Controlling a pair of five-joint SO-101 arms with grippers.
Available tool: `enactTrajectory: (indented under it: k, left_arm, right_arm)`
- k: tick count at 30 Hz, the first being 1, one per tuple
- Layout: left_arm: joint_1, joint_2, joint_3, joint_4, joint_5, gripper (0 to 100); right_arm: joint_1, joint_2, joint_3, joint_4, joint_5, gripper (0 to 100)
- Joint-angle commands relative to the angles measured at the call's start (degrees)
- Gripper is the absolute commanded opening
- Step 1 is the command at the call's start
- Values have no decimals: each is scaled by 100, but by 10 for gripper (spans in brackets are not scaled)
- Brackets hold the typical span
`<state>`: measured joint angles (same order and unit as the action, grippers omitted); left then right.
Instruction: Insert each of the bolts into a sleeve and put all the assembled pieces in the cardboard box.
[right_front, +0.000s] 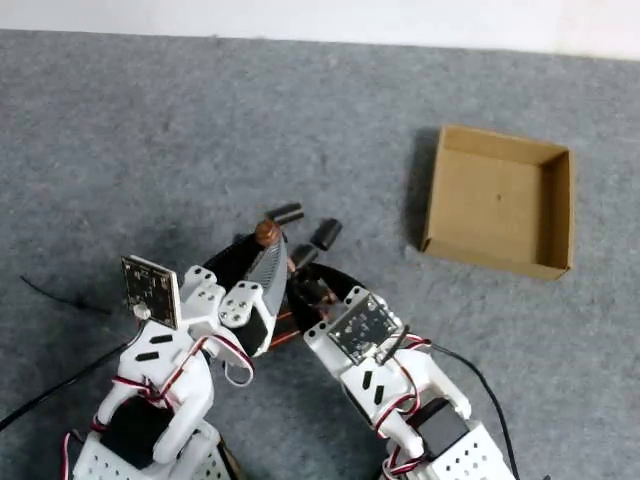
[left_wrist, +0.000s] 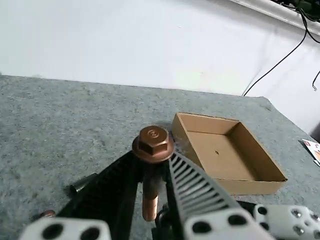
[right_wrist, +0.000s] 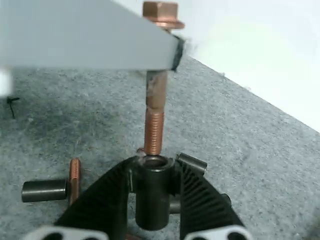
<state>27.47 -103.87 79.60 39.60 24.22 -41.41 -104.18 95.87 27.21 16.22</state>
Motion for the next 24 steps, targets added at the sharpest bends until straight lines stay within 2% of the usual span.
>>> enactTrajectory:
  k: [1, 24]
  left_arm:
    - [356, -110, -382, 9, 53, 5]
    - [400, -110, -778, -9, 62, 5]
  right_arm:
    - [-22, -119, 699, -119, 44, 5]
    - [-22, -110, 699, -48, 44, 5]
